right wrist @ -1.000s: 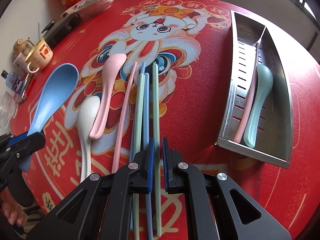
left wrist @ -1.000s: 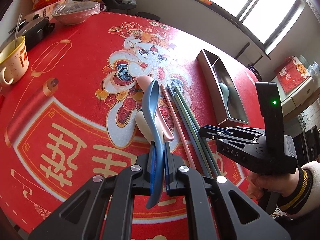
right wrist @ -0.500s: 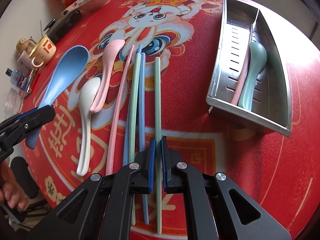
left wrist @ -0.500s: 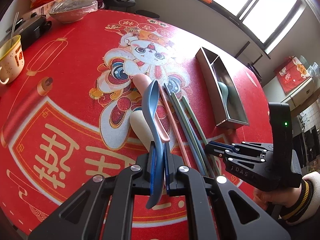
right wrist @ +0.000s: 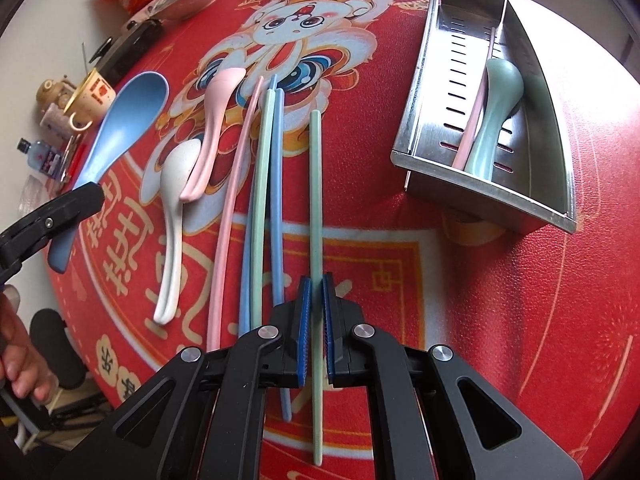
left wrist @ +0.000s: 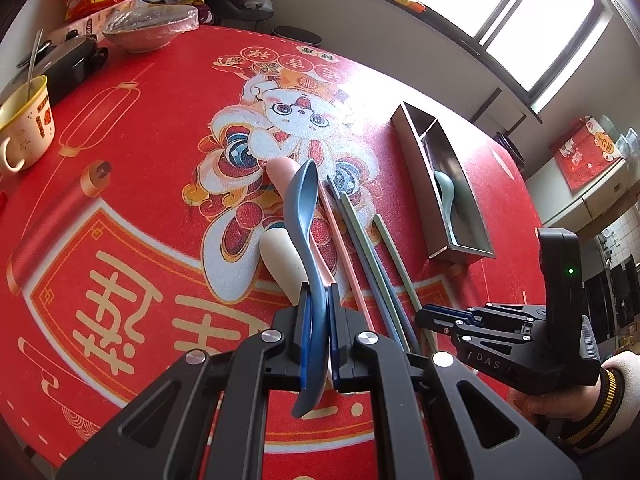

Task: Organize utensils
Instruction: 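Reach the right gripper to the mint chopsticks while the left gripper holds the blue spoon, then close the right gripper on a mint chopstick and lift it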

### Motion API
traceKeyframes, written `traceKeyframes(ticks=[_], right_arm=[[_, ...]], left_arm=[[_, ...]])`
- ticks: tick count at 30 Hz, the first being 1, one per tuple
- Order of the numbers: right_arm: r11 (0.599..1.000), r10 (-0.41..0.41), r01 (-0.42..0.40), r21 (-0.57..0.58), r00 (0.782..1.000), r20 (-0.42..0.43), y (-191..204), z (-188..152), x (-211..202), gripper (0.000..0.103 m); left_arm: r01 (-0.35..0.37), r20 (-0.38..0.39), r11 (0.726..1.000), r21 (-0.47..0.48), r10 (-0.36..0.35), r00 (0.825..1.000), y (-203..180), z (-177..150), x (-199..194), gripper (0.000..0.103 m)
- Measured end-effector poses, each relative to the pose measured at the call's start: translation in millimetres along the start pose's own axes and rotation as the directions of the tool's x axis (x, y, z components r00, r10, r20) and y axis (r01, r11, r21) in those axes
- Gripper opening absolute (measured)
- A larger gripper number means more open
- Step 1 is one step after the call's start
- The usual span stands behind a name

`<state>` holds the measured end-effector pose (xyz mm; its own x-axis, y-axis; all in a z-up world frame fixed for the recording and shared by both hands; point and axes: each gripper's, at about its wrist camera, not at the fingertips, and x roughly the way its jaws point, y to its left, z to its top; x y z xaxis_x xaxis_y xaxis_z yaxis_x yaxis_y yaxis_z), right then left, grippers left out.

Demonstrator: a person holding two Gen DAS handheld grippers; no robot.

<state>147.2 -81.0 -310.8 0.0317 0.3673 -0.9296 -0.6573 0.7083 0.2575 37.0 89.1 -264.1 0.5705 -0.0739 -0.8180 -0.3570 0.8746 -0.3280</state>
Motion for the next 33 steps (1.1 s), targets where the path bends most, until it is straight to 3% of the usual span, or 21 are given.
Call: traceKeyframes(ticks=[10,21,33], right_arm=[[1.000,0.012,-0.012,-0.005,1.000,0.015,-2,-1,-2,0.006],[0.997,0.068,-0.062,-0.045,0.990,0.122,9,8,-31,0.006],[0.995,0.095,-0.093,-0.024,0.984,0.152,3,5,-40,0.006]], left_arm=[[0.005,-0.005,1.000,0.013,-0.005,1.000,-4,-1,3,0.007],[0.012,0.003,1.000,0.025,-0.012,1.000,-6,4,0,0.007],[0.025,0.019,0.999,0.020,-0.026,0.999,-2,9,-4,0.007]])
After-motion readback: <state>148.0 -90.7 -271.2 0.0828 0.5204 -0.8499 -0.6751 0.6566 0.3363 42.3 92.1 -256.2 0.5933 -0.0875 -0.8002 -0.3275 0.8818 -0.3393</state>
